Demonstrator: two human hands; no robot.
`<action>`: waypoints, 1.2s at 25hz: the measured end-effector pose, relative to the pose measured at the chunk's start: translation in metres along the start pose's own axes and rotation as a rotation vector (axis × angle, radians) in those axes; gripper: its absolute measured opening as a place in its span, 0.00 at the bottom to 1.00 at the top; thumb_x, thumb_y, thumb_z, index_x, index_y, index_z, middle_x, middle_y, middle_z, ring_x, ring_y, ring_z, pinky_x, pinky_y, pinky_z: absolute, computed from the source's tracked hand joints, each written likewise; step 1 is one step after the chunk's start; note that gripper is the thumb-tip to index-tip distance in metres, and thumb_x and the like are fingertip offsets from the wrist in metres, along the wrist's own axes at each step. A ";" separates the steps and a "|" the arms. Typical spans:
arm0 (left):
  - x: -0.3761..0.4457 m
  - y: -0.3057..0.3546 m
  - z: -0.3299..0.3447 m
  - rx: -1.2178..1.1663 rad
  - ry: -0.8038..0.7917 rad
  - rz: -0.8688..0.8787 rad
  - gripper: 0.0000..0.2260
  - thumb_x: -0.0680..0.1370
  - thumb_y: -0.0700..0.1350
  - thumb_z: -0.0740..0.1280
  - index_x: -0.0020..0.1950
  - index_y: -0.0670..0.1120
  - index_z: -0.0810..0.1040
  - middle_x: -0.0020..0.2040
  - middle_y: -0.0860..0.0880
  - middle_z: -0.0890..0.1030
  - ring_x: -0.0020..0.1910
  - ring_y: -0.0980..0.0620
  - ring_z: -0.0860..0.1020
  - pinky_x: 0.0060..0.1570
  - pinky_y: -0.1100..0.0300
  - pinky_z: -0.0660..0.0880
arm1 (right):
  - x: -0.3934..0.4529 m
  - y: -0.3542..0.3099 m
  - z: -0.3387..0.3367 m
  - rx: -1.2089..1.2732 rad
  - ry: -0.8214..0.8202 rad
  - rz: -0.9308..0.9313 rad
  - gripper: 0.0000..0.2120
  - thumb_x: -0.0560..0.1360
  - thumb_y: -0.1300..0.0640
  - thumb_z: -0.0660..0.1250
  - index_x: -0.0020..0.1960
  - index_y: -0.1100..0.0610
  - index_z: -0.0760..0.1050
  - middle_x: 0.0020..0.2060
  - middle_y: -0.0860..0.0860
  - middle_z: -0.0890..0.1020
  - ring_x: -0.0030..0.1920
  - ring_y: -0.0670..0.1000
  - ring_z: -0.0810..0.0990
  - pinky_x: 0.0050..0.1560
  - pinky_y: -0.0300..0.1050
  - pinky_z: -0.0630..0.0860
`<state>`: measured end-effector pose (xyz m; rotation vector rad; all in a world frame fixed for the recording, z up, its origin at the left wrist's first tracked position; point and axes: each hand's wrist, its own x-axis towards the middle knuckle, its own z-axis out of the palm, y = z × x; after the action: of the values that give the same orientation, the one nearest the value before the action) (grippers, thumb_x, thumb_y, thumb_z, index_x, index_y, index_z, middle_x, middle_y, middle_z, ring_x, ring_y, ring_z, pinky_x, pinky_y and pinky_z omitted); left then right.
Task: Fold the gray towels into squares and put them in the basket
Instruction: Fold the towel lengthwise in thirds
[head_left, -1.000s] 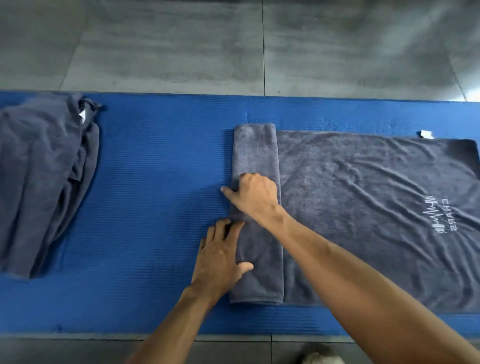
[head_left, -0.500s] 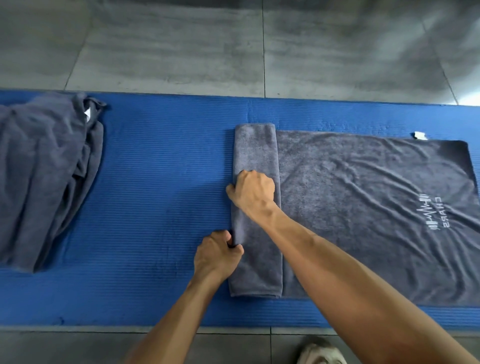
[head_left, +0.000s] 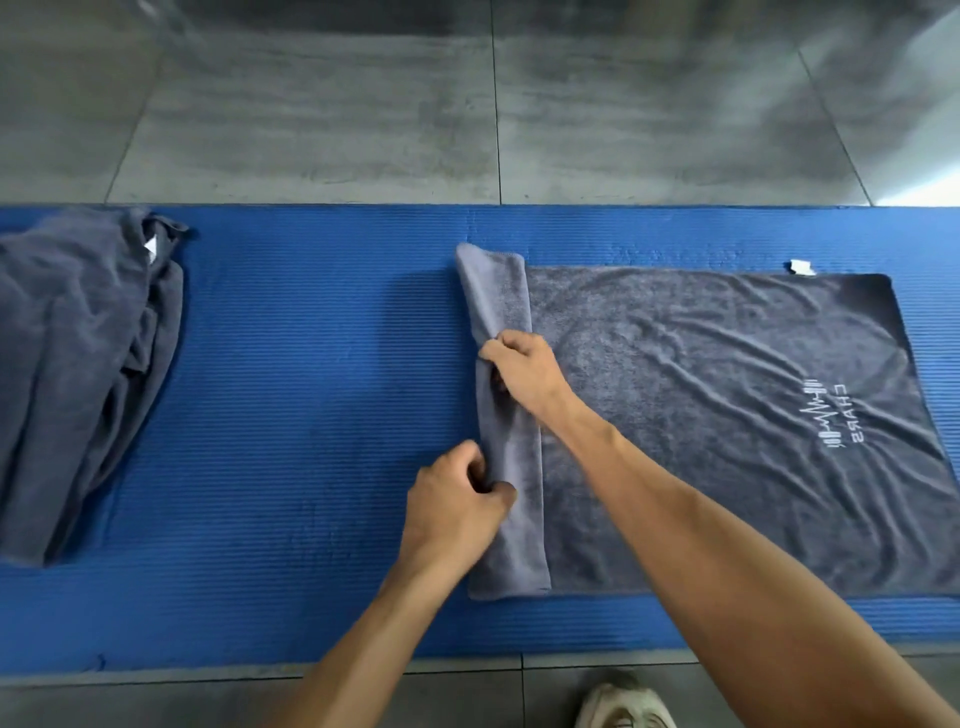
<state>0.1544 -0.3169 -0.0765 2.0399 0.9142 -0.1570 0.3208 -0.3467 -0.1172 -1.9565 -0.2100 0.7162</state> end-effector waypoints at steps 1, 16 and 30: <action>-0.005 0.010 0.003 0.033 0.010 0.031 0.12 0.69 0.49 0.69 0.37 0.45 0.68 0.30 0.49 0.75 0.31 0.49 0.74 0.34 0.54 0.71 | -0.003 0.000 -0.010 0.097 -0.007 0.010 0.15 0.71 0.55 0.67 0.30 0.57 0.67 0.27 0.53 0.69 0.32 0.51 0.68 0.35 0.49 0.69; -0.029 0.061 0.073 0.257 -0.123 0.207 0.15 0.78 0.60 0.61 0.57 0.51 0.70 0.56 0.51 0.79 0.55 0.46 0.77 0.50 0.51 0.74 | -0.037 0.054 -0.123 0.179 0.184 0.323 0.15 0.75 0.47 0.70 0.33 0.53 0.74 0.26 0.45 0.75 0.25 0.45 0.74 0.26 0.39 0.69; -0.019 0.015 0.082 -0.379 -0.258 -0.409 0.08 0.76 0.48 0.70 0.52 0.48 0.77 0.49 0.51 0.83 0.46 0.56 0.80 0.43 0.61 0.77 | -0.159 0.108 -0.110 0.044 -0.011 0.550 0.04 0.75 0.58 0.71 0.50 0.56 0.81 0.47 0.54 0.86 0.46 0.54 0.84 0.47 0.48 0.79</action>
<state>0.1685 -0.3944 -0.1083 1.4316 1.0920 -0.4245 0.2375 -0.5519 -0.1118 -1.9807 0.3511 1.0716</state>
